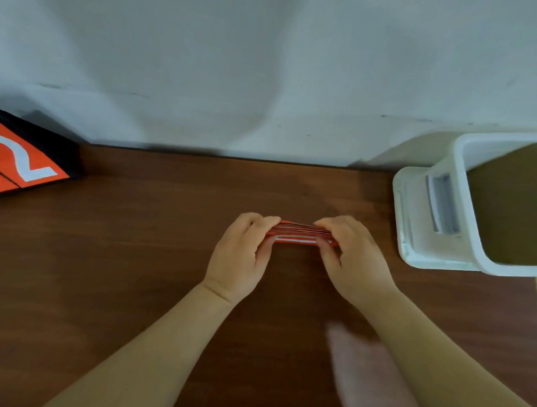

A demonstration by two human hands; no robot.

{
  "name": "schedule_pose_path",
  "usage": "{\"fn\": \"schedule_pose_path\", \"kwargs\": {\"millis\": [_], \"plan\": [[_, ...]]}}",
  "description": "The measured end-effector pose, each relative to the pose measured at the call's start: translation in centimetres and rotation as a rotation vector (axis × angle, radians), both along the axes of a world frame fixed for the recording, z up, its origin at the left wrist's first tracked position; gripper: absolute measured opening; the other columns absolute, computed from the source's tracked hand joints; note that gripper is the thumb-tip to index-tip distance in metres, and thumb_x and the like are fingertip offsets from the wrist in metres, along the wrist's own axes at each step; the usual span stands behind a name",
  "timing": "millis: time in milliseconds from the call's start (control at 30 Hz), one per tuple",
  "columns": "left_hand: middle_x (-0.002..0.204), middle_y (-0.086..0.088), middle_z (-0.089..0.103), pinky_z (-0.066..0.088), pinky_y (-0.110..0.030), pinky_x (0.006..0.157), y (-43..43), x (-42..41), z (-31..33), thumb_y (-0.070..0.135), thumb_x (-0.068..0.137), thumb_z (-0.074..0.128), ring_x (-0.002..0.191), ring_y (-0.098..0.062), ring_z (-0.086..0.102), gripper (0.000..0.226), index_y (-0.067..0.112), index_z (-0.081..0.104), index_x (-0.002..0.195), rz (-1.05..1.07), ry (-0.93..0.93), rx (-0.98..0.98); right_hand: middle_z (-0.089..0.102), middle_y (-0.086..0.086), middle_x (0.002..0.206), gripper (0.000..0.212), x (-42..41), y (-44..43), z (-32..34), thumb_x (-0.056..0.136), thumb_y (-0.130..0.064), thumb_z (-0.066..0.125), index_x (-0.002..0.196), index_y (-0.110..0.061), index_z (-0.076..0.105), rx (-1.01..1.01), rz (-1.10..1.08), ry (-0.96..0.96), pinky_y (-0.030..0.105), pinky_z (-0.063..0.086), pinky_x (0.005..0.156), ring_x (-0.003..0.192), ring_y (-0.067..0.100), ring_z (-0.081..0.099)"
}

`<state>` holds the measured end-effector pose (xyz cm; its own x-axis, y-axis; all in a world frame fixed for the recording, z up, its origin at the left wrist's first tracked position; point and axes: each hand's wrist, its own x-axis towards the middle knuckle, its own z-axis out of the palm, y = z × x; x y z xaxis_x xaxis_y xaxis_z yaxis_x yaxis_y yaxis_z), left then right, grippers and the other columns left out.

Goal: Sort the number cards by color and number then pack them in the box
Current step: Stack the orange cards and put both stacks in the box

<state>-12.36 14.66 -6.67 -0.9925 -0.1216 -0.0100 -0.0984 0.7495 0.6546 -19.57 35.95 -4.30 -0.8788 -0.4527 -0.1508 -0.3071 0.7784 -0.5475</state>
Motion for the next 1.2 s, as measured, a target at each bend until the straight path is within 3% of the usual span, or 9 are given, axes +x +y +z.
{"fn": "schedule_pose_path", "kwargs": {"millis": [133, 233, 300, 467, 567, 733, 867, 967, 1200], "plan": [[0.138, 0.004, 0.043, 0.044, -0.017, 0.098, 0.0, 0.0, -0.2, 0.026, 0.098, 0.063, 0.122, -0.004, 0.047, 0.04, 0.026, 0.055, 0.137, 0.038, -0.018, 0.01, 0.05, -0.013, 0.129, 0.038, 0.4, 0.5, -0.8, 0.098, -0.027, 0.063, 0.135, -0.028, 0.056, -0.041, -0.081, -0.023, 0.015, 0.043, 0.094, 0.114, -0.002, 0.049], [0.145, 0.003, 0.038, 0.035, 0.0, 0.095, 0.5, -0.3, -0.1, 0.024, 0.097, 0.066, 0.125, 0.004, 0.038, 0.043, 0.025, 0.054, 0.138, 0.049, -0.025, 0.047, 0.049, -0.011, 0.132, 0.04, 0.6, 0.5, -1.3, 0.097, -0.025, 0.065, 0.136, -0.028, 0.056, -0.114, -0.133, -0.041, 0.003, 0.035, 0.092, 0.116, -0.006, 0.046], [0.145, 0.002, 0.04, 0.031, 0.005, 0.096, 1.2, -0.5, 0.0, 0.021, 0.096, 0.067, 0.124, 0.006, 0.037, 0.043, 0.021, 0.054, 0.137, 0.041, -0.011, 0.091, 0.049, -0.012, 0.132, 0.04, 0.8, 0.1, -1.4, 0.096, -0.024, 0.066, 0.135, -0.028, 0.056, -0.139, -0.131, -0.058, 0.003, 0.035, 0.092, 0.117, -0.006, 0.047], [0.142, -0.001, 0.042, 0.032, 0.001, 0.099, 2.0, -0.7, 0.4, 0.017, 0.094, 0.068, 0.128, 0.001, 0.04, 0.048, 0.018, 0.05, 0.138, 0.039, 0.048, 0.121, 0.047, -0.015, 0.13, 0.04, 0.7, -0.6, -0.9, 0.096, -0.023, 0.067, 0.134, -0.026, 0.056, -0.182, -0.131, -0.022, 0.007, 0.04, 0.09, 0.117, -0.005, 0.047], [0.136, 0.003, 0.038, 0.046, -0.014, 0.097, 1.7, -0.6, 0.0, 0.02, 0.096, 0.066, 0.122, -0.007, 0.047, 0.06, 0.028, 0.04, 0.149, -0.023, 0.036, 0.031, 0.045, -0.013, 0.133, 0.04, 0.7, -0.2, -1.2, 0.097, -0.026, 0.064, 0.136, -0.028, 0.054, -0.132, -0.102, -0.029, 0.012, 0.042, 0.09, 0.117, -0.003, 0.047], [0.129, 0.003, 0.039, 0.059, -0.03, 0.087, 1.6, -0.1, -0.7, 0.023, 0.097, 0.065, 0.107, -0.009, 0.052, 0.04, 0.03, 0.052, 0.135, -0.016, 0.008, -0.019, 0.05, -0.013, 0.125, 0.03, 0.9, 0.1, -2.3, 0.098, -0.03, 0.062, 0.128, -0.027, 0.057, -0.06, -0.087, -0.032, 0.013, 0.044, 0.086, 0.106, -0.003, 0.049], [0.141, -0.001, 0.036, 0.044, -0.022, 0.103, 1.8, -0.2, -0.8, 0.022, 0.095, 0.067, 0.129, -0.011, 0.045, 0.027, 0.024, 0.063, 0.122, 0.028, 0.034, 0.005, 0.054, -0.013, 0.116, 0.019, 1.0, 0.1, -2.0, 0.099, -0.025, 0.061, 0.117, -0.023, 0.064, -0.123, -0.102, 0.027, 0.006, 0.04, 0.08, 0.1, -0.002, 0.052], [0.148, -0.002, 0.032, 0.037, -0.021, 0.107, 2.1, -0.2, -1.1, 0.022, 0.095, 0.066, 0.136, -0.014, 0.041, 0.022, 0.023, 0.064, 0.117, 0.084, 0.026, 0.052, 0.053, -0.012, 0.121, 0.023, 1.2, 0.4, -2.3, 0.099, -0.027, 0.061, 0.122, -0.025, 0.062, -0.127, -0.14, 0.005, 0.006, 0.039, 0.081, 0.104, -0.002, 0.052], [0.139, 0.001, 0.04, 0.043, -0.004, 0.091, 3.8, 0.0, -0.9, 0.015, 0.097, 0.062, 0.12, -0.008, 0.051, 0.033, 0.027, 0.055, 0.127, 0.145, 0.007, 0.219, 0.055, -0.014, 0.122, 0.032, 2.4, -0.3, -3.0, 0.1, -0.024, 0.06, 0.131, -0.026, 0.055, -0.215, -0.184, -0.071, 0.004, 0.04, 0.085, 0.111, -0.003, 0.052]]}}
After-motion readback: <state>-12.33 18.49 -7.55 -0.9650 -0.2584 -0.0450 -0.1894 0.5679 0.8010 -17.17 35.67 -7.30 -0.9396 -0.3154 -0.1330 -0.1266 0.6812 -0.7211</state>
